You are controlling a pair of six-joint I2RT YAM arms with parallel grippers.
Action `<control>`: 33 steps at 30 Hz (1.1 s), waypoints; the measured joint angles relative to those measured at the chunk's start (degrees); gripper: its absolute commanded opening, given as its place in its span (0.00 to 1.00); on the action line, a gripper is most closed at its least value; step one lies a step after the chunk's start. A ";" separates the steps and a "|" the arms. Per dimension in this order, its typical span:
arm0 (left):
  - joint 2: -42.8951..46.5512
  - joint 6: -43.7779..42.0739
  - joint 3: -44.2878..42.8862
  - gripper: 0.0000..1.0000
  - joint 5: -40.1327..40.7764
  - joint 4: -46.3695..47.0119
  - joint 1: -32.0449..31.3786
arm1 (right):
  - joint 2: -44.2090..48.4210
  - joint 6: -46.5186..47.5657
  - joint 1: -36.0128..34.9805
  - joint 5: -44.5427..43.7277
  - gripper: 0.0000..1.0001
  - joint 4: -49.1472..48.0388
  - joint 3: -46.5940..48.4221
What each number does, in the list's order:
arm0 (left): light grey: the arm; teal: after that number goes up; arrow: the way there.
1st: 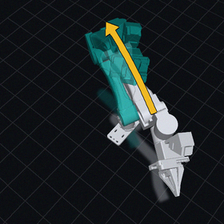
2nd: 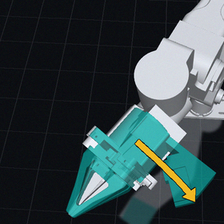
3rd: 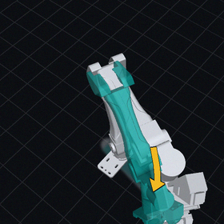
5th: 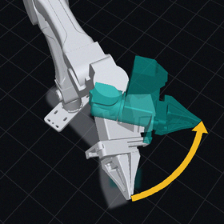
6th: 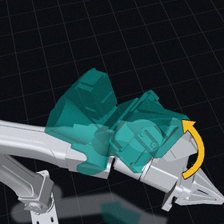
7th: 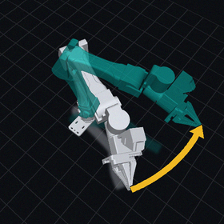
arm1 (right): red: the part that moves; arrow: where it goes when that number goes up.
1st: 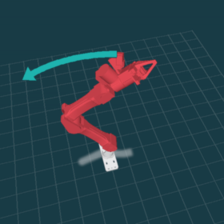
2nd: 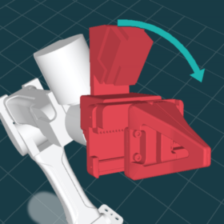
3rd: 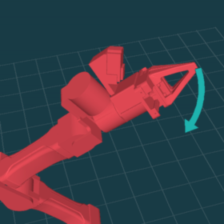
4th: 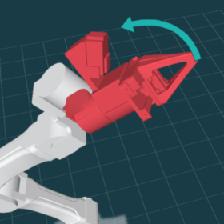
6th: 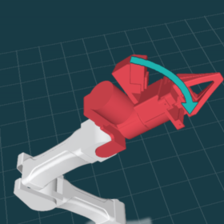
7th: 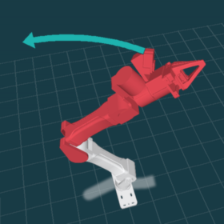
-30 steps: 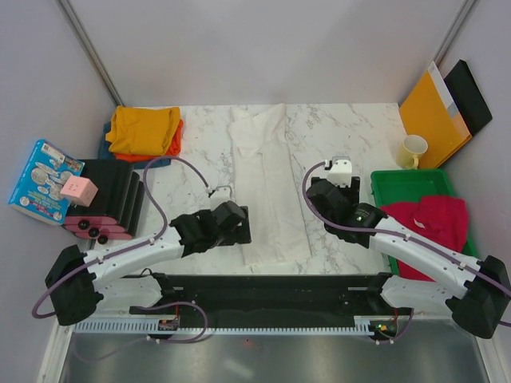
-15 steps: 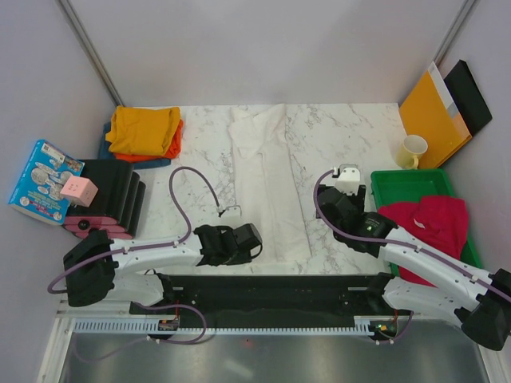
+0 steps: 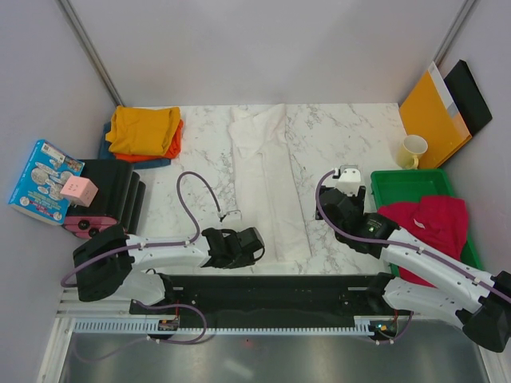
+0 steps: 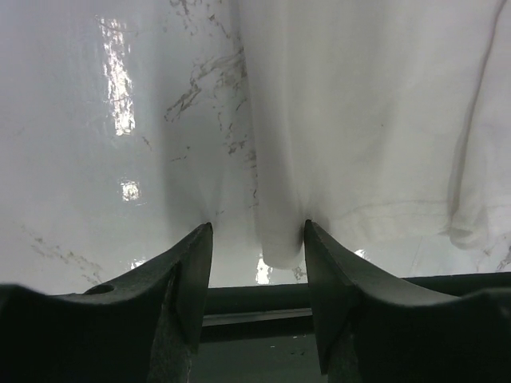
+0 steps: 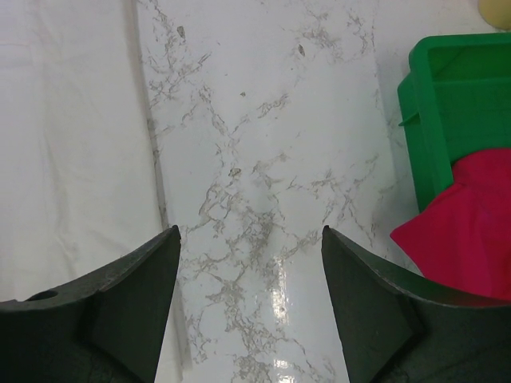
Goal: Fold and stack the t-shirts
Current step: Fold the tshirt
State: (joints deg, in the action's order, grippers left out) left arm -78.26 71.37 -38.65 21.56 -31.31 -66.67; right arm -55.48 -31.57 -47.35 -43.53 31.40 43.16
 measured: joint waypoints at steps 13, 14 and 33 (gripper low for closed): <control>-1.27 0.98 0.04 0.02 -1.84 2.03 0.00 | 0.33 -0.46 0.00 0.22 0.79 0.74 -0.35; -1.29 1.22 0.04 0.02 -2.10 2.05 0.00 | 0.33 -0.61 0.00 0.31 0.79 0.76 -0.52; -2.43 1.44 -1.03 0.02 -2.25 1.40 0.00 | -2.73 -15.45 -1.88 18.51 0.70 1.44 -11.76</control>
State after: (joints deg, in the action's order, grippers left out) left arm -80.68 72.82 -39.68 19.31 -29.91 -66.67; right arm -58.22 -47.03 -49.23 -25.02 32.84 31.40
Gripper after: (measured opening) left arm 0.033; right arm 0.711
